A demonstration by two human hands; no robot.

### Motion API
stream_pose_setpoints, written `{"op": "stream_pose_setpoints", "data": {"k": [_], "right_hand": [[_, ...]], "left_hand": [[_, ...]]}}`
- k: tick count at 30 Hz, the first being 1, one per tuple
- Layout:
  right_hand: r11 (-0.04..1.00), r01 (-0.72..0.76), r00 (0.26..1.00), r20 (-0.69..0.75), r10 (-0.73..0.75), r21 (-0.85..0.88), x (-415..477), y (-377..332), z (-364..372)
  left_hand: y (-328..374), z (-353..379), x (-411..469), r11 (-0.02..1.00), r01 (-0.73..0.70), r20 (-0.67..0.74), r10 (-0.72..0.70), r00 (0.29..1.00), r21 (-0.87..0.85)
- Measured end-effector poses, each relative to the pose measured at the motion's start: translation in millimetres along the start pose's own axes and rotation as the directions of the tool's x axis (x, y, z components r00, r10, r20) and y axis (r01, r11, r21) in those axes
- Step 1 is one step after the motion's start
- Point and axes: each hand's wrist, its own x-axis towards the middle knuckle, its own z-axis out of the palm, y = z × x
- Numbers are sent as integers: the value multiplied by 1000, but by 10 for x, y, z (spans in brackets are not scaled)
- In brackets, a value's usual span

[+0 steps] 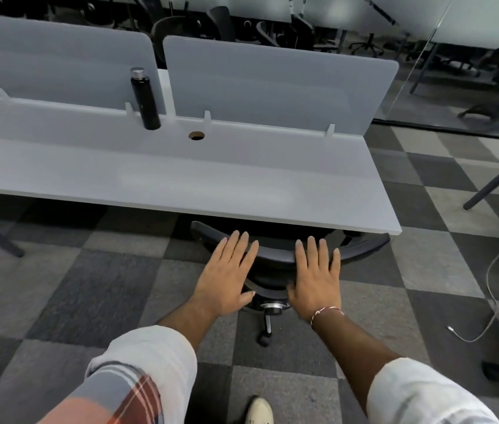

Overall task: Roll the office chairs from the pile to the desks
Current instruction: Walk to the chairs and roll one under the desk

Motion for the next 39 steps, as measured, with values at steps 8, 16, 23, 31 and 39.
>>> {"op": "stream_pose_setpoints", "data": {"k": [8,16,23,31,39], "right_hand": [[960,279,951,143,-272,-29,-601,-924,121],[895,443,861,303,-408,-52,-929,-2143,-2],[794,608,762,267,-590,20,-808,-3059,-105],[645,758,610,251,-752,92,-315,-4140,-74],[478,864,430,266,-863,155,508,-5249,33]], "left_hand": [[-364,257,-1298,995,97,197,-95,976,-2],[-1091,117,-2503,968,243,236,-251,939,64],[-1524,120,-3342,885,465,329,-443,834,11],[-2136,85,-3737,743,669,329,-626,707,-25],[-3048,200,-3831,475,880,295,-838,458,-16]]}}
